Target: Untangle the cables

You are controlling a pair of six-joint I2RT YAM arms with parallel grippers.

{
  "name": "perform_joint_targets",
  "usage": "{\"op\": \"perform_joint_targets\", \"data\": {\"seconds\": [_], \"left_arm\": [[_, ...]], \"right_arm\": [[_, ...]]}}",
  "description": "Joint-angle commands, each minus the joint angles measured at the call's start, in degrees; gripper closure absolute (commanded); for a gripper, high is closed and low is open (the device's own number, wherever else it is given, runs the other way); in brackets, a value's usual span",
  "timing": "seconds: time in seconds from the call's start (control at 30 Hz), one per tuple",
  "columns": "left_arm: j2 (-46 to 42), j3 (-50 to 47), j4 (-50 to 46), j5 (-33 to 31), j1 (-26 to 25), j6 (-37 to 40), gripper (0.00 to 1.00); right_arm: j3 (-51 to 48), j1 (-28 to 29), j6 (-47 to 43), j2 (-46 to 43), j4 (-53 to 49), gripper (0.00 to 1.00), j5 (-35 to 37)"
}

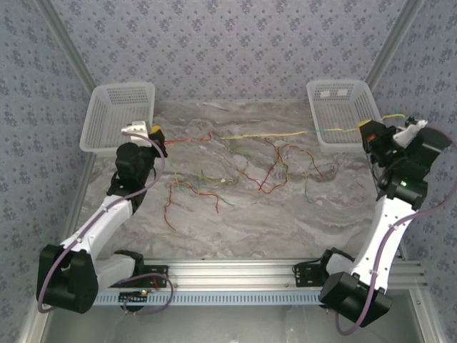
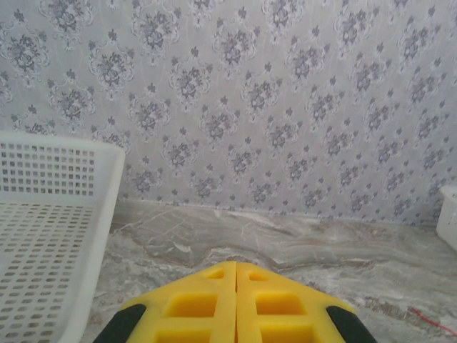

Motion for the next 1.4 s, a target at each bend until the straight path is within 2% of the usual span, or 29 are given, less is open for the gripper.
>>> {"op": "perform_joint_targets", "data": {"seconds": [0.0, 0.03, 0.1, 0.2, 0.3, 0.4, 0.5, 0.63, 0.73, 0.83, 0.93, 1.0, 1.03, 1.07, 1.1, 1.13, 1.27, 1.37], "left_arm": [[-0.15, -0.52, -5.38, -17.75, 8.27, -0.4, 1.0], [0.01, -0.67, -5.55, -17.87, 8.69, -0.5, 1.0], [0.84, -1.03, -5.54, -18.41, 9.42, -0.98, 1.0], [1.92, -1.66, -3.67, -14.43, 10.67, -1.29, 1.0], [3.03, -0.6, -4.07, -13.99, 10.67, -0.94, 1.0], [3.71, -0.27, -2.76, -9.93, 10.61, -0.22, 1.0], [3.9, 1.15, -4.01, -9.34, 9.88, 0.6, 1.0], [2.95, 3.75, -4.32, -8.98, 9.65, 1.99, 1.0], [4.27, 7.72, -6.79, -2.74, 8.95, 3.33, 1.0], [5.39, 9.33, -5.46, -1.65, 3.59, 7.7, 1.0], [8.32, 11.88, -5.13, 1.96, 0.77, 8.95, 1.0], [10.05, 13.4, -5.19, 3.07, -0.81, 9.33, 1.0], [10.85, 14.13, -5.19, 3.63, -1.57, 10.05, 1.0], [11.53, 14.77, -5.18, 4.33, -2.32, 10.7, 1.0], [11.91, 15.23, -5.21, 4.93, -2.8, 11.04, 1.0], [12.31, 15.62, -5.29, 6.17, -3.22, 11.73, 1.0], [12.65, 15.83, -4.68, 9.06, -4.27, 13.14, 1.0], [12.41, 16.17, -4.26, 12.51, -4.45, 12.94, 1.0]], "right_arm": [[9.06, -8.35, 1.0, 2.73, 3.18, 1.0, 13.49], [10.81, -10.54, 3.22, 3.99, 3.94, 1.0, 12.2], [15.61, -14.17, 3.09, 5.42, 0.82, 1.0, 14.27], [21.36, -16.42, 2.19, 7.45, -3.22, 1.0, 17.84], [23.73, -13.45, -1.27, 8.11, -7.15, 1.0, 20.54], [19.91, -11.27, -1.41, 6.59, -5.71, 1.0, 21.16], [18.22, -5.15, -5.23, 5.98, -7.38, 1.0, 24.87], [15.45, 4.47, -11.61, 5.36, -10.69, 1.0, 34.81], [12.03, 14.52, -15.21, 5.97, -10.23, 1.0, 37.1], [8.66, 27.27, -18.77, 8.4, -9.95, 0.97, 41.95], [7.58, 35.94, -23.38, 13.13, -11.47, 0.89, 45.66], [7.58, 38.65, -23.69, 16.86, -12.45, 0.84, 45.15], [7.45, 39.64, -23.76, 18.19, -14.23, 0.72, 45.23], [6.83, 40.82, -24.46, 19.19, -14.41, 0.53, 45.75], [6.43, 41.78, -25.29, 19.65, -14.52, 0.41, 46.82], [6.29, 42.71, -26.29, 19.7, -14.76, 0.35, 48.2], [4.18, 47.2, -36.17, 15.01, -7.8, 0.25, 50.02], [2.26, 52.54, -46.07, 9.74, -1.25, 0.12, 59.29]]}}
